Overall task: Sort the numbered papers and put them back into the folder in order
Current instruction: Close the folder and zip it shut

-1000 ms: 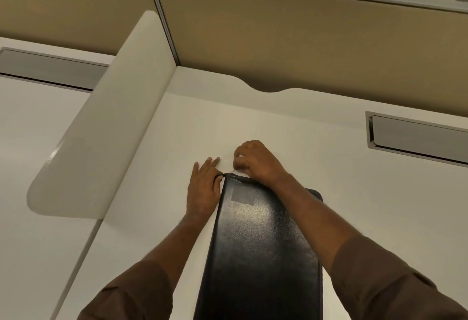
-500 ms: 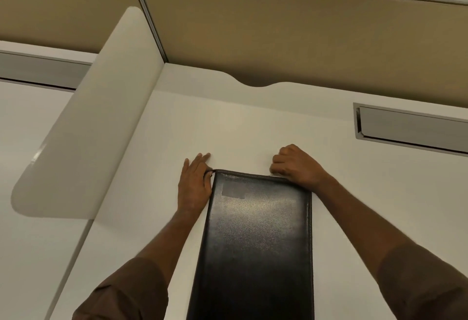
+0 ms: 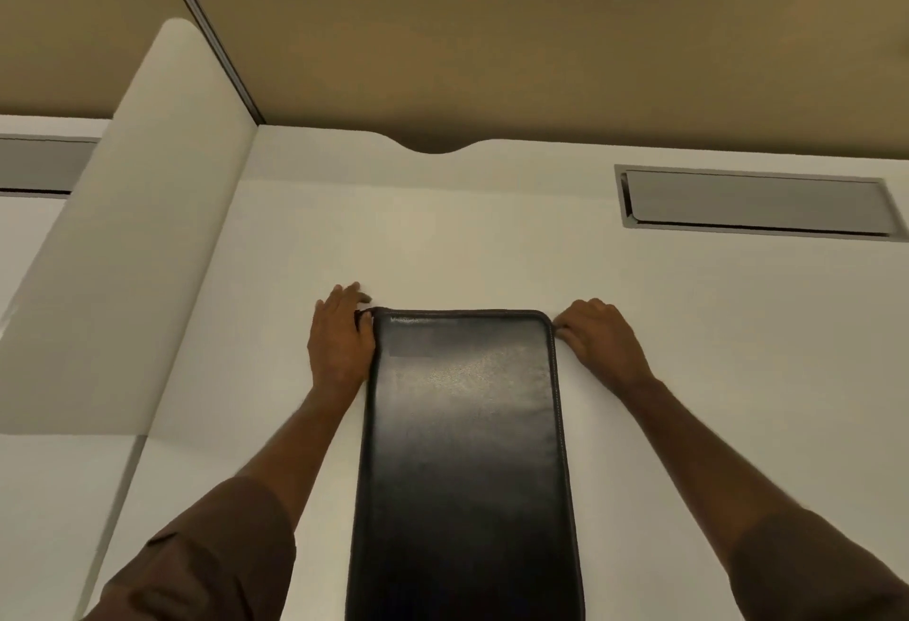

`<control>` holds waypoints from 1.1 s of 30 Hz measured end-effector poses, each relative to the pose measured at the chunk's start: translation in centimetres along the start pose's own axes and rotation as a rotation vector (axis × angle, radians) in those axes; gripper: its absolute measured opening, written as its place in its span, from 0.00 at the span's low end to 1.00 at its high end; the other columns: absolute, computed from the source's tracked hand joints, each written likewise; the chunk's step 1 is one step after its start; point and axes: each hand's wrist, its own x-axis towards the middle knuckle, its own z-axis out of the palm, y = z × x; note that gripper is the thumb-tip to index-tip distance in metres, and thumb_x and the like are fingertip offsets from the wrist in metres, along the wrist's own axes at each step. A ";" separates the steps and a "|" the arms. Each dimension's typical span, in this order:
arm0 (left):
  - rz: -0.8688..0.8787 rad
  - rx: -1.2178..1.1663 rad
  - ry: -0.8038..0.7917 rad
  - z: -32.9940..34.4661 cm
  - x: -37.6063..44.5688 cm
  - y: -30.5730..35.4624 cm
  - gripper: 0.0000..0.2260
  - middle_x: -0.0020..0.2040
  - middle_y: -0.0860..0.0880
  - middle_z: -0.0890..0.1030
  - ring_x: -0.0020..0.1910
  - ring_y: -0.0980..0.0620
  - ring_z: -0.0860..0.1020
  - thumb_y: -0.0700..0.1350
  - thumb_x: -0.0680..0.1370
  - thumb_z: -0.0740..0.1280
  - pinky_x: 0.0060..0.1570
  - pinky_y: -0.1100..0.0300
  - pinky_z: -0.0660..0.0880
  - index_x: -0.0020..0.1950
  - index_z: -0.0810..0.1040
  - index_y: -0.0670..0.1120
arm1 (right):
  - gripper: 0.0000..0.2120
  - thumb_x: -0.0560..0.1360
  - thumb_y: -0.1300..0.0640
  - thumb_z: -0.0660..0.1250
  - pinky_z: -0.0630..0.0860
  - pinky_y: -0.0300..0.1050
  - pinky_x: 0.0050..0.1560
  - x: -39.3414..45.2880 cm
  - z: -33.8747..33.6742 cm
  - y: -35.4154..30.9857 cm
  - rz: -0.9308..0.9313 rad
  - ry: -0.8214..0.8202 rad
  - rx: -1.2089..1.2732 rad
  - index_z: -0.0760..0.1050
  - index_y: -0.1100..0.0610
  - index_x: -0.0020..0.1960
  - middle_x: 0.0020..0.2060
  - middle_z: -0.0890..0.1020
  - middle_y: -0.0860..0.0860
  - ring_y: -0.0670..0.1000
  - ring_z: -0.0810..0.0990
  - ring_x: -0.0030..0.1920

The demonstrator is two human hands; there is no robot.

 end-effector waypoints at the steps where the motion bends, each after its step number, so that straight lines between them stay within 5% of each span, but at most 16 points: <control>1: 0.021 0.016 0.012 0.0 -0.3 1.0 0.13 0.69 0.48 0.76 0.77 0.44 0.65 0.39 0.81 0.63 0.78 0.39 0.55 0.66 0.75 0.46 | 0.05 0.79 0.57 0.67 0.67 0.46 0.45 -0.4 0.1 -0.3 0.031 0.007 0.008 0.81 0.53 0.48 0.42 0.81 0.48 0.53 0.76 0.43; 4: 0.200 0.130 -0.063 0.8 -2.6 6.3 0.19 0.77 0.43 0.67 0.81 0.42 0.52 0.44 0.81 0.65 0.79 0.41 0.44 0.73 0.72 0.45 | 0.02 0.78 0.59 0.69 0.71 0.50 0.45 -1.1 0.2 -1.2 0.125 0.036 0.045 0.81 0.54 0.48 0.42 0.81 0.50 0.54 0.76 0.43; 9: 0.555 0.419 -0.420 5.9 -8.5 13.0 0.30 0.83 0.44 0.51 0.82 0.44 0.44 0.59 0.83 0.53 0.77 0.35 0.47 0.82 0.57 0.46 | 0.02 0.77 0.61 0.70 0.74 0.52 0.43 -1.2 0.2 -2.3 0.191 0.044 -0.008 0.81 0.57 0.46 0.40 0.82 0.52 0.56 0.77 0.43; 14: 0.515 0.567 -0.505 7.7 -10.2 12.2 0.31 0.83 0.45 0.44 0.82 0.44 0.41 0.61 0.84 0.39 0.77 0.34 0.43 0.83 0.47 0.45 | 0.09 0.69 0.68 0.74 0.69 0.49 0.36 -1.4 0.4 -2.4 0.070 0.043 -0.175 0.76 0.57 0.39 0.33 0.78 0.53 0.58 0.76 0.35; 25: 0.507 0.540 -0.481 7.8 -10.3 12.3 0.28 0.83 0.47 0.43 0.82 0.46 0.42 0.55 0.85 0.41 0.77 0.36 0.44 0.83 0.45 0.46 | 0.10 0.71 0.72 0.63 0.62 0.48 0.39 -8.1 0.8 -3.2 -0.117 0.066 -0.232 0.73 0.58 0.41 0.35 0.75 0.53 0.56 0.73 0.37; 33: 0.500 0.529 -0.491 7.9 -10.4 12.3 0.27 0.83 0.47 0.43 0.82 0.46 0.40 0.55 0.86 0.43 0.77 0.36 0.42 0.83 0.44 0.46 | 0.16 0.63 0.76 0.70 0.64 0.46 0.39 -13.5 1.3 -4.9 -0.132 0.004 -0.208 0.73 0.57 0.41 0.37 0.76 0.53 0.55 0.73 0.38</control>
